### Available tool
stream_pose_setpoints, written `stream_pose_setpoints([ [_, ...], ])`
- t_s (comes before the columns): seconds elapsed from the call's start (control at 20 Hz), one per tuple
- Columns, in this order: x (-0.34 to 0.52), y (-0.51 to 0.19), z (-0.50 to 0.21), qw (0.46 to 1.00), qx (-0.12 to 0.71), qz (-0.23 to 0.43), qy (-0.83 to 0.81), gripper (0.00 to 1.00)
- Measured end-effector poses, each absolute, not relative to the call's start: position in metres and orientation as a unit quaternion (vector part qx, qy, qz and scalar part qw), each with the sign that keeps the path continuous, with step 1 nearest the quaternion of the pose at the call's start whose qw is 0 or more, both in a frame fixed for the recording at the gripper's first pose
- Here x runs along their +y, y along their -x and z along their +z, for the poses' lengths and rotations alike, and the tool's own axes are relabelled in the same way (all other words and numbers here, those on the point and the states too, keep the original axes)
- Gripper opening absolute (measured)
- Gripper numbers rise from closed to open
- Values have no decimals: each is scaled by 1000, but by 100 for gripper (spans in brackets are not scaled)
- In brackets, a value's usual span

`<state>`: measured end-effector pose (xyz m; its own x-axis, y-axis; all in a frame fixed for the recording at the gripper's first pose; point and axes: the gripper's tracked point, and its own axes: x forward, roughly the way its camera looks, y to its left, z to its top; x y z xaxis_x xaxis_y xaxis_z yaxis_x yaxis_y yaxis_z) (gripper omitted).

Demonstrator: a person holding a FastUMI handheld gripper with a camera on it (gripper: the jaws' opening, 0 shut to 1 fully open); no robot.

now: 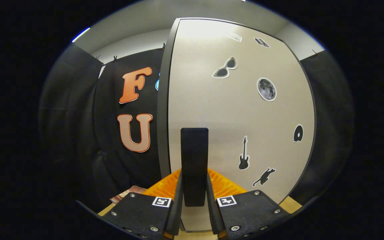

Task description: Open the shoe cabinet door, grab the shoes and put them into the shoe cabinet, then close the shoe cabinet door.

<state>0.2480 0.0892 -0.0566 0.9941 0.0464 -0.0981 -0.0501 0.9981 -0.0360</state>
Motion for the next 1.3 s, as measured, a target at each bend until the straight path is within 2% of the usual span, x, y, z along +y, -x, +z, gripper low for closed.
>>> stream_pose_setpoints([
  [1.3, 29, -143, -40, 998, 37, 56, -19, 33],
])
